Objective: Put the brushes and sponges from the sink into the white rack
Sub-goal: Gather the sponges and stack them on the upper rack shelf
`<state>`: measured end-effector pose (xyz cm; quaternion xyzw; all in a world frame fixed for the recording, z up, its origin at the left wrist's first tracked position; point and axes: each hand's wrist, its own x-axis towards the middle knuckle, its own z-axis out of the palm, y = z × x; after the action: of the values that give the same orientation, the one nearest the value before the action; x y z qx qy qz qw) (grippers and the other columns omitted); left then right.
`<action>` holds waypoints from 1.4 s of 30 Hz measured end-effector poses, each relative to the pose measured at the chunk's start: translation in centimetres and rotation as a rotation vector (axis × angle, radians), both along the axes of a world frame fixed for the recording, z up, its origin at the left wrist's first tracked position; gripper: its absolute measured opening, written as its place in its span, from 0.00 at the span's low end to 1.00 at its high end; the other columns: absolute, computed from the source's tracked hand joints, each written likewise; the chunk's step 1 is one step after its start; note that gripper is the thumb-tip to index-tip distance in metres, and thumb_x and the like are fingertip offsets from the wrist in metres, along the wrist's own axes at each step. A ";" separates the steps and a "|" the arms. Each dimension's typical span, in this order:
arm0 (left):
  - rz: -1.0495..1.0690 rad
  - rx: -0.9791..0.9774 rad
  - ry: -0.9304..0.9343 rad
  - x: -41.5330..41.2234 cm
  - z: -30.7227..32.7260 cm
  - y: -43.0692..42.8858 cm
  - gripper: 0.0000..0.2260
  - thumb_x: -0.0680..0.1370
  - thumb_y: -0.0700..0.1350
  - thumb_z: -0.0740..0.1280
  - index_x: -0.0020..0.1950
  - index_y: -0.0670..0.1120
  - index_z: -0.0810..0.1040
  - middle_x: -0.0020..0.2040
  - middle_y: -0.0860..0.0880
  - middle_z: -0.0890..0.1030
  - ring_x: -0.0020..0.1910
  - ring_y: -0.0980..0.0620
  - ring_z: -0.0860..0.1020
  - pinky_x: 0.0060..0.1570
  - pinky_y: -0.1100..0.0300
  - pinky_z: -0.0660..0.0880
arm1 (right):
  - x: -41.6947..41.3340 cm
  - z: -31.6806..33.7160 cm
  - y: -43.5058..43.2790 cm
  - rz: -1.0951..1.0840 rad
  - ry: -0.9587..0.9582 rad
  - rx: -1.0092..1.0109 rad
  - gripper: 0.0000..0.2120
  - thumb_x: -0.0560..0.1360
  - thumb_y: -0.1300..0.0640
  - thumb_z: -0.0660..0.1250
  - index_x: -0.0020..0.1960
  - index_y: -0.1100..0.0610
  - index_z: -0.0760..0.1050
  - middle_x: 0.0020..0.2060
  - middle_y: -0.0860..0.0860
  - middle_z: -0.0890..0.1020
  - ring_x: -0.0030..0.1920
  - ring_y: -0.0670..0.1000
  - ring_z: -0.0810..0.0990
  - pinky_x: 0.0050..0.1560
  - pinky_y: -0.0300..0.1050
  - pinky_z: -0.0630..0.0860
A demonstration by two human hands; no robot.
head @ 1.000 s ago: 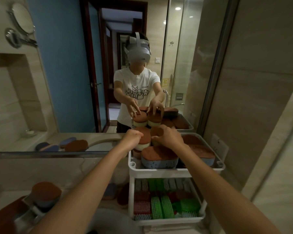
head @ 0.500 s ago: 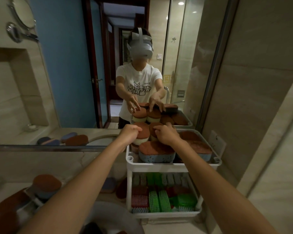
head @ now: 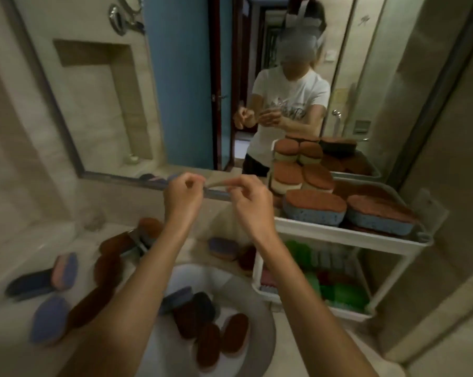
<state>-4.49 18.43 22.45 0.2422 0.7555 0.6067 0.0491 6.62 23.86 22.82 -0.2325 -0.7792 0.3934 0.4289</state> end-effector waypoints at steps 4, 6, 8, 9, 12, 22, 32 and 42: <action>0.082 -0.115 -0.253 -2.9 -7.3 -7.4 0.10 0.75 0.42 0.61 0.35 0.50 0.77 0.44 0.41 0.83 0.48 0.40 0.81 0.53 0.45 0.78 | -4.4 -5.8 -6.3 0.214 -0.099 -0.254 0.11 0.75 0.69 0.61 0.50 0.61 0.80 0.49 0.53 0.81 0.50 0.48 0.79 0.53 0.39 0.75; 0.116 -0.172 -0.303 -4.5 -11.6 -10.9 0.10 0.73 0.41 0.62 0.33 0.48 0.75 0.44 0.37 0.82 0.47 0.37 0.81 0.50 0.45 0.77 | -6.9 -9.5 -9.0 0.229 -0.174 -0.362 0.12 0.73 0.72 0.60 0.45 0.60 0.81 0.45 0.52 0.81 0.48 0.50 0.79 0.55 0.45 0.76; 0.127 -0.279 -0.342 -6.5 -15.2 -14.8 0.07 0.71 0.44 0.61 0.34 0.46 0.76 0.45 0.33 0.82 0.46 0.36 0.80 0.46 0.48 0.76 | -9.2 -13.3 -11.7 0.259 -0.270 -0.488 0.16 0.71 0.73 0.60 0.39 0.55 0.78 0.43 0.52 0.80 0.47 0.53 0.79 0.56 0.51 0.77; 0.133 -0.318 -0.377 -7.5 -16.8 -16.8 0.07 0.71 0.44 0.61 0.38 0.43 0.78 0.47 0.33 0.82 0.48 0.36 0.80 0.48 0.48 0.76 | -10.3 -15.2 -13.1 0.282 -0.334 -0.527 0.17 0.71 0.73 0.60 0.39 0.53 0.78 0.43 0.51 0.80 0.48 0.54 0.80 0.57 0.54 0.77; 0.190 -0.425 -0.430 -10.8 -20.5 -22.2 0.09 0.76 0.37 0.62 0.51 0.37 0.80 0.52 0.36 0.82 0.54 0.38 0.79 0.54 0.51 0.76 | -13.5 -20.3 -17.1 0.298 -0.522 -0.532 0.15 0.73 0.71 0.58 0.50 0.59 0.80 0.45 0.50 0.79 0.47 0.53 0.78 0.53 0.48 0.78; 0.146 -0.962 -0.071 -21.4 -25.6 -28.9 0.16 0.78 0.41 0.59 0.65 0.39 0.69 0.64 0.38 0.70 0.64 0.39 0.68 0.59 0.50 0.68 | -24.2 -25.2 -23.8 0.293 -0.902 -0.277 0.21 0.76 0.60 0.63 0.68 0.52 0.69 0.67 0.58 0.71 0.66 0.59 0.70 0.69 0.45 0.64; -0.156 -1.219 0.160 -23.4 -26.7 -27.1 0.24 0.80 0.50 0.58 0.72 0.40 0.59 0.73 0.41 0.60 0.69 0.44 0.65 0.66 0.55 0.64 | -26.5 -26.3 -24.5 0.125 -1.062 -0.235 0.15 0.79 0.60 0.56 0.61 0.62 0.75 0.69 0.56 0.63 0.66 0.59 0.63 0.66 0.46 0.64; 0.014 -0.862 -0.212 -23.5 -25.7 -27.8 0.29 0.74 0.44 0.67 0.72 0.43 0.60 0.68 0.42 0.66 0.64 0.45 0.70 0.57 0.55 0.71 | -25.4 -26.7 -24.1 0.112 -1.048 -0.270 0.14 0.76 0.53 0.62 0.54 0.61 0.78 0.66 0.54 0.66 0.63 0.55 0.67 0.65 0.48 0.70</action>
<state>-28.03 -9.37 -3.22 0.1310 0.9319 0.2582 0.2185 -18.80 -0.20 -3.92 -0.4087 -0.8424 0.3437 -0.0723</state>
